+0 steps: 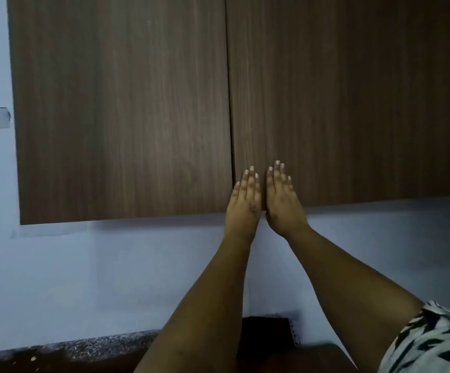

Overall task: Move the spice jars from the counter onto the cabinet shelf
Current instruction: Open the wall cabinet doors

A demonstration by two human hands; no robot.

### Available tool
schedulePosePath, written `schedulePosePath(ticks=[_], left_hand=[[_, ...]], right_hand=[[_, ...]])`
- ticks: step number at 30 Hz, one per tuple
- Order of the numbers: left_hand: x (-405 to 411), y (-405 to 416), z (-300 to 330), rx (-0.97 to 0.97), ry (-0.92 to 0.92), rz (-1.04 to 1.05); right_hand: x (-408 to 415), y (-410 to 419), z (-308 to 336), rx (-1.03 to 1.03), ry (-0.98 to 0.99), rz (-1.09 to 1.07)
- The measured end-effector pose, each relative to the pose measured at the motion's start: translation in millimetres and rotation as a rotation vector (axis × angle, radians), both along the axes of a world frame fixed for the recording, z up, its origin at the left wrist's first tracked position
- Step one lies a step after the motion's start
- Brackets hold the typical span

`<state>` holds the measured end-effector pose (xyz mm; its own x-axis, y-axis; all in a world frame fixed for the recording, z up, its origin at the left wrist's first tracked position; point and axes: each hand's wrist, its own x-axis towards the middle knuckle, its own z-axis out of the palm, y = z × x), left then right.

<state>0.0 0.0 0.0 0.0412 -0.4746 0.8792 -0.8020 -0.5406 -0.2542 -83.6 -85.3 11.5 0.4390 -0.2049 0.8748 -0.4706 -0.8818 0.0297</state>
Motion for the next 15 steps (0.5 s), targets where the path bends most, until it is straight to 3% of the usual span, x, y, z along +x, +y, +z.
schedulePosePath(ticks=[7, 15], left_hand=[[6.5, -22.5, 4.4, -0.086, -0.053, 0.044], [9.4, -8.9, -13.6, -0.092, -0.141, -0.108]], right_hand=[[22.0, -9.4, -3.5, 0.007, -0.044, 0.006], [16.3, -0.4, -13.2, 0.077, -0.113, 0.031]])
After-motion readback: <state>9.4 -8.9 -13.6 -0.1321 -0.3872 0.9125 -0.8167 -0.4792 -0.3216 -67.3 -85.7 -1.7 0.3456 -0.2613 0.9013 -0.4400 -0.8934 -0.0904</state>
